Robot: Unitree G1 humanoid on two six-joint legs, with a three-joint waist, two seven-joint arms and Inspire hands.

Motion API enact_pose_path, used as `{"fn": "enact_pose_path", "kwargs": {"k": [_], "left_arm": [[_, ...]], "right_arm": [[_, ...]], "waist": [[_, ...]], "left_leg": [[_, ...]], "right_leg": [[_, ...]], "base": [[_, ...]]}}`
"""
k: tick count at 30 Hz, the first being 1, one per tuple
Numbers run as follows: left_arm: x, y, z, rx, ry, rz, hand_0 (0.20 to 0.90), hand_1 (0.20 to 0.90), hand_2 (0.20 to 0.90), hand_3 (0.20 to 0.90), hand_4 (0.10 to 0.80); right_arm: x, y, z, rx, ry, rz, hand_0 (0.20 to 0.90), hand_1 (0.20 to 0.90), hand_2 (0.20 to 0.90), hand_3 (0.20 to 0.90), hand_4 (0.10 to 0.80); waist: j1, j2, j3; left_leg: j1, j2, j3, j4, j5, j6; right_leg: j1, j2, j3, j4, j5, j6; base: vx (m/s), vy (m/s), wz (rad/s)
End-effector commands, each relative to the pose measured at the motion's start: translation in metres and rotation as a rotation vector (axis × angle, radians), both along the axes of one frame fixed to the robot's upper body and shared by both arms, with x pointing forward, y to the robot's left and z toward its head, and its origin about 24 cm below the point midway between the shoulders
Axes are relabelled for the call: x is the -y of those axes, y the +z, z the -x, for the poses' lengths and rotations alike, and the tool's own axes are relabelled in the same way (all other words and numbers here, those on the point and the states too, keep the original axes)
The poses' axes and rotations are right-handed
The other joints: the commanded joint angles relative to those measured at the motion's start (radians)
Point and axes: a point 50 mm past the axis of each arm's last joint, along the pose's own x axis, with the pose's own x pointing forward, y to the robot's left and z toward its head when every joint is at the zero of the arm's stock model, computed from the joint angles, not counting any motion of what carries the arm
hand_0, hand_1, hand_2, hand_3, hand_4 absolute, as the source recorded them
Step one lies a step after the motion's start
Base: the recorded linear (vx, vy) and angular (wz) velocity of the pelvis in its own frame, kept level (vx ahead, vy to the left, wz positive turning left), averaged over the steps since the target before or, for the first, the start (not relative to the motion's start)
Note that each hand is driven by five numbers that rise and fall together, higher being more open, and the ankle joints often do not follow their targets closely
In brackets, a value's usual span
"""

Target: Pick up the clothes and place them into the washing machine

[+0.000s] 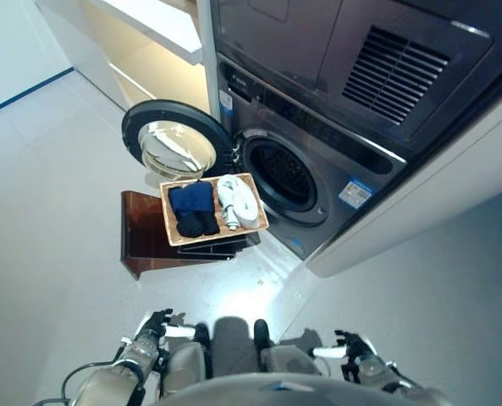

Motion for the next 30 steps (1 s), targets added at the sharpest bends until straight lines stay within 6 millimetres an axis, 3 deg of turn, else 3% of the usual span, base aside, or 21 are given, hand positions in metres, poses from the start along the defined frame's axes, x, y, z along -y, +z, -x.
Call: {"fn": "enact_pose_path", "kwargs": {"k": [1, 2, 6, 10, 16, 18, 20, 22, 25, 27, 30], "left_arm": [[-0.002, -0.002, 0.009, 0.01, 0.04, -0.004, 0.9, 0.9, 0.9, 0.9, 0.8], [-0.002, -0.003, 0.012, 0.0, 0.045, 0.0, 0.9, 0.9, 0.9, 0.9, 0.8], [0.0, -0.002, 0.009, 0.009, 0.029, -0.003, 0.9, 0.9, 0.9, 0.9, 0.8], [-0.001, 0.0, 0.003, 0.027, 0.016, -0.01, 0.9, 0.9, 0.9, 0.9, 0.8], [0.0, 0.001, 0.0, 0.036, -0.012, -0.006, 0.9, 0.9, 0.9, 0.9, 0.8], [-0.002, 0.001, 0.001, 0.026, -0.013, -0.011, 0.9, 0.9, 0.9, 0.9, 0.8], [-0.007, 0.003, -0.001, 0.029, -0.015, -0.023, 0.9, 0.9, 0.9, 0.9, 0.8], [-0.011, 0.004, -0.002, 0.029, -0.025, -0.038, 0.9, 0.9, 0.9, 0.9, 0.8], [-0.013, 0.006, -0.007, 0.039, -0.039, -0.052, 0.9, 0.9, 0.9, 0.9, 0.8], [-0.013, 0.007, -0.009, 0.049, -0.044, -0.06, 0.9, 0.9, 0.9, 0.9, 0.8], [-0.014, 0.007, -0.009, 0.049, -0.045, -0.067, 0.9, 0.9, 0.9, 0.9, 0.8]], "right_arm": [[0.003, -0.001, 0.009, 0.0, -0.025, 0.02, 0.9, 0.9, 0.9, 0.9, 0.8], [0.003, -0.002, 0.011, -0.007, -0.029, 0.018, 0.9, 0.9, 0.9, 0.9, 0.8], [0.0, -0.003, 0.011, -0.013, -0.028, 0.011, 0.9, 0.9, 0.9, 0.9, 0.8], [-0.003, -0.002, 0.005, -0.004, -0.009, 0.002, 0.9, 0.9, 0.9, 0.9, 0.8], [-0.007, -0.002, 0.0, -0.005, 0.021, -0.006, 0.9, 0.9, 0.9, 0.9, 0.8], [-0.006, -0.001, -0.001, 0.0, 0.021, -0.009, 0.9, 0.9, 0.9, 0.9, 0.8], [-0.006, 0.001, -0.007, 0.021, 0.022, -0.01, 0.9, 0.9, 0.9, 0.9, 0.8], [-0.005, 0.002, -0.009, 0.028, 0.013, -0.01, 0.9, 0.9, 0.9, 0.9, 0.8], [-0.004, 0.002, -0.008, 0.028, 0.0, -0.007, 0.9, 0.9, 0.9, 0.9, 0.8], [-0.006, 0.002, -0.009, 0.031, -0.004, -0.009, 0.9, 0.9, 0.9, 0.9, 0.8], [-0.008, 0.001, -0.009, 0.022, 0.012, -0.007, 0.9, 0.9, 0.9, 0.9, 0.8]], "waist": [[0.007, -0.002, -0.056], [0.008, 0.005, -0.063], [0.008, -0.001, -0.099], [0.013, -0.009, -0.126], [0.025, -0.027, -0.16], [0.028, -0.031, -0.16], [0.019, -0.025, -0.133], [0.009, -0.009, -0.11], [-0.006, 0.029, -0.079], [-0.023, 0.028, -0.056], [-0.027, 0.008, -0.045]], "left_leg": [[-0.098, -0.007, 0.085, -0.004, 0.103, 0.082], [-0.069, 0.005, 0.104, -0.017, 0.102, 0.087], [-0.032, -0.002, 0.137, -0.001, 0.088, 0.106], [0.01, -0.017, 0.169, -0.048, 0.072, 0.127], [0.028, -0.049, 0.168, -0.069, 0.034, 0.152], [0.048, -0.058, 0.162, -0.08, 0.017, 0.164], [0.068, -0.055, 0.147, -0.09, 0.014, 0.169], [0.082, -0.045, 0.127, -0.095, 0.011, 0.163], [0.119, -0.01, 0.096, -0.095, 0.003, 0.141], [0.157, -0.001, 0.081, -0.095, -0.008, 0.129], [0.189, -0.001, 0.079, -0.095, -0.023, 0.118]], "right_leg": [[0.105, 0.082, 0.014, 0.057, -0.165, 0.044], [0.121, 0.085, 0.016, 0.059, -0.181, 0.044], [0.161, 0.053, 0.03, 0.069, -0.212, 0.053], [0.175, 0.014, 0.034, 0.056, -0.204, 0.084], [0.169, -0.019, 0.037, 0.064, -0.188, 0.128], [0.129, -0.015, 0.039, 0.173, -0.174, 0.141], [0.063, 0.023, 0.058, 0.305, -0.143, 0.153], [0.002, 0.036, 0.056, 0.319, -0.143, 0.15], [-0.096, -0.017, 0.04, 0.22, -0.099, 0.145], [-0.164, -0.046, 0.09, 0.156, -0.025, 0.157], [-0.195, -0.079, 0.058, 0.096, 0.037, 0.178]], "base": [[0.296, 0.093, -0.15], [0.309, 0.12, -0.15], [0.291, 0.132, -0.23], [0.218, 0.141, -0.22], [0.175, 0.119, -0.03], [0.123, 0.089, 0.06], [0.058, 0.063, 0.11], [0.056, 0.018, 0.15], [0.084, -0.069, 0.27], [0.116, -0.087, 0.29], [0.081, -0.126, 0.23]]}}
